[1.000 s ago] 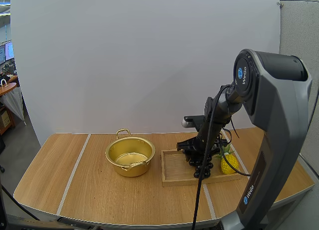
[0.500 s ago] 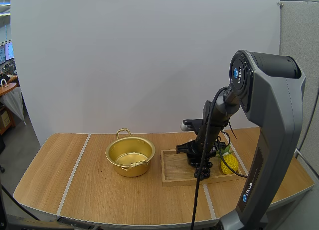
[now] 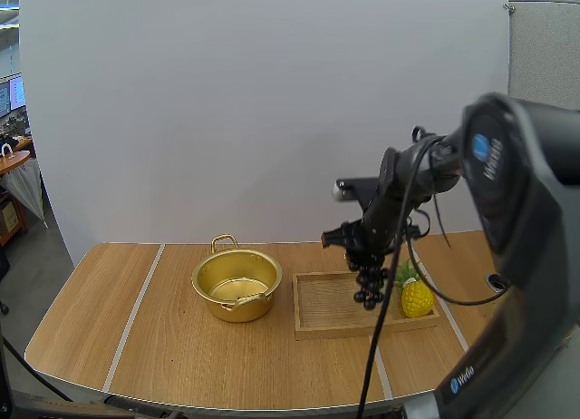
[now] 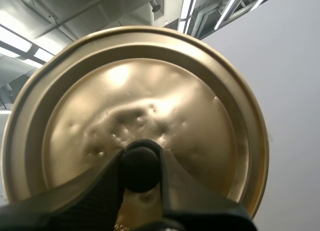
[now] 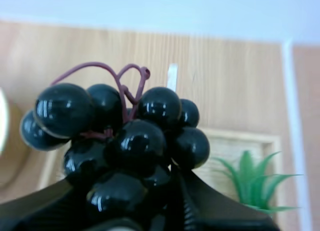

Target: Open the pot, put the grape inside, and close it

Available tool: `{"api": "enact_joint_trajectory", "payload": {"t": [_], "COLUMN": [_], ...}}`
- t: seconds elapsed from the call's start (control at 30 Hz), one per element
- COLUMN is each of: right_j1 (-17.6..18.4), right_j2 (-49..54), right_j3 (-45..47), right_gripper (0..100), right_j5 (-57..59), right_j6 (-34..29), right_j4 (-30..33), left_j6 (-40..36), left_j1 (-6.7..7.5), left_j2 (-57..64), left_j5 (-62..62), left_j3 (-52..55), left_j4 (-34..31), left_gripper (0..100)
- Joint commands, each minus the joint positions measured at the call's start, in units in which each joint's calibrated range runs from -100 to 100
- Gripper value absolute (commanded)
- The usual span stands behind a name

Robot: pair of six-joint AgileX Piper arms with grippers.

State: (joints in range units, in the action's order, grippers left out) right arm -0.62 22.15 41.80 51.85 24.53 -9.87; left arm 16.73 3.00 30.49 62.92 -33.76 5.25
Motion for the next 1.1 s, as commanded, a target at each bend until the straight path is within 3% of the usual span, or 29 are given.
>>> {"api": "enact_joint_trajectory", "payload": {"t": [0.0,0.37,0.63,0.83,1.07], "right_j1": [0.73,11.0,17.41,20.01,20.21], "right_j2": [6.55,11.74,1.45,-8.42,-18.71], "right_j3": [-0.1,-10.65,-20.4,-24.71,-29.61], "right_gripper": [0,0,0,0,0], "right_j5": [1.2,13.31,19.44,19.44,19.44], "right_j6": [1.0,1.48,-1.07,-2.23,-2.23], "right_j4": [-0.15,-2.28,-2.65,-2.28,-1.03], "left_j6": [-0.62,-0.62,-0.62,-0.62,-0.62], "left_j1": [0.18,0.18,0.18,0.18,0.18], "left_j2": [0.23,0.23,0.23,0.23,0.23], "left_j5": [-2.65,-2.65,-2.65,-2.65,-2.65], "left_j3": [-0.33,-0.33,-0.33,-0.33,-0.33], "left_j4": [-0.33,-0.33,-0.33,-0.33,-0.33], "left_gripper": [0,0,0,0,0]}}
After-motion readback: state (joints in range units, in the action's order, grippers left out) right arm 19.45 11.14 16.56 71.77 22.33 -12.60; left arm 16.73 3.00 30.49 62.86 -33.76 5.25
